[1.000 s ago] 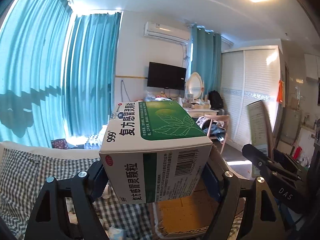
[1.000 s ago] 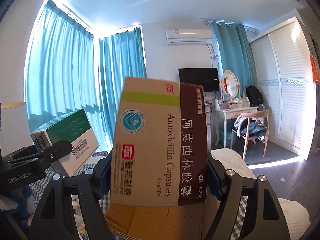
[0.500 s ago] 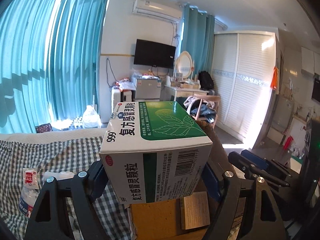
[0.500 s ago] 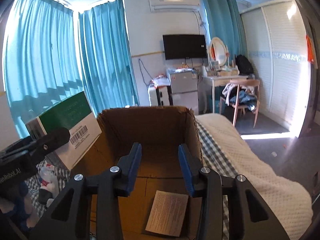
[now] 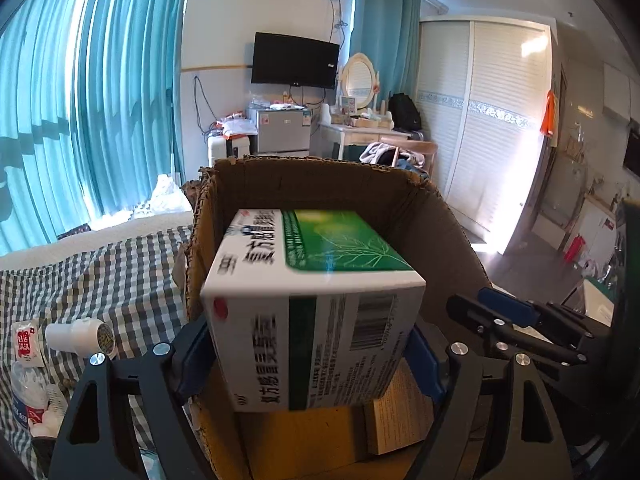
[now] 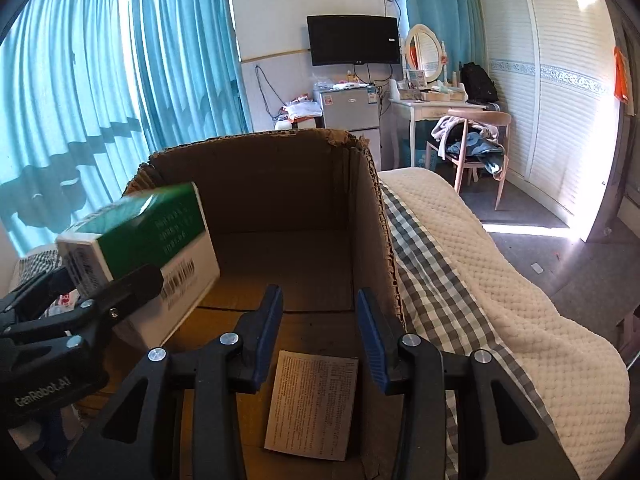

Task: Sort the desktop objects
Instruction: 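Open the right tool over the cardboard box while the left tool releases the green box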

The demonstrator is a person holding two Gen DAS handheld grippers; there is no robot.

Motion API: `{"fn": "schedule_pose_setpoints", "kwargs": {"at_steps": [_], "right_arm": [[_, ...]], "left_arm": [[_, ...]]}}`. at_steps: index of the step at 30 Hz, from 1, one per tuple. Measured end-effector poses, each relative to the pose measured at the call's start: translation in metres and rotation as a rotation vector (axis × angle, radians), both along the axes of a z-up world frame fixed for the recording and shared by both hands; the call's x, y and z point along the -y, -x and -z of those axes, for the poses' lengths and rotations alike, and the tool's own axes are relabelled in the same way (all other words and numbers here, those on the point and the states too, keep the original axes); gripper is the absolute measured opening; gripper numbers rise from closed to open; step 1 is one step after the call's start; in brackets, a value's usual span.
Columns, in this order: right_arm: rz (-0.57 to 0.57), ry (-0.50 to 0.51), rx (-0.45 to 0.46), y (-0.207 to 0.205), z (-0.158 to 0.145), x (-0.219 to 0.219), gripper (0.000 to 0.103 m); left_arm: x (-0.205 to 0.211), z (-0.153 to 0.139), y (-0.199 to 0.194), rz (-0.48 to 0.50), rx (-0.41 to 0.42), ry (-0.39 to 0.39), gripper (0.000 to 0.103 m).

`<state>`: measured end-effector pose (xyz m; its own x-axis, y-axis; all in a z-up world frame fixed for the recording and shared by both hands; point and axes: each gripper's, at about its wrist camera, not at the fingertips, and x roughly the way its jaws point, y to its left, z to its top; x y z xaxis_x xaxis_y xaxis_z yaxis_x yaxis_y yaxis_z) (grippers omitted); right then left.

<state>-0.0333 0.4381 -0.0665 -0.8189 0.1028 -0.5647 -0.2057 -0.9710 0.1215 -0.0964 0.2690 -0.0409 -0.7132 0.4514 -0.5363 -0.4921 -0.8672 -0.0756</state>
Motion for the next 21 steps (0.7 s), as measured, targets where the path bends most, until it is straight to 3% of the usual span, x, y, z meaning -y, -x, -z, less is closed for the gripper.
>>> {"fn": "schedule_pose_setpoints", "kwargs": {"at_steps": [12,18,21], "right_arm": [[0.028,-0.059,-0.122,-0.031,-0.038,0.021,0.040],[0.018,-0.064,-0.224,-0.056,-0.064,0.036,0.049],[0.023,-0.050,-0.270,-0.069,-0.076,0.041,0.058]], "left_arm": [[0.040,-0.036,-0.025,-0.042,-0.097,-0.065,0.101],[0.078,-0.064,-0.050,-0.079,-0.149,-0.171,0.103],[0.093,-0.078,-0.061,-0.105,-0.191,-0.166,0.103]]}}
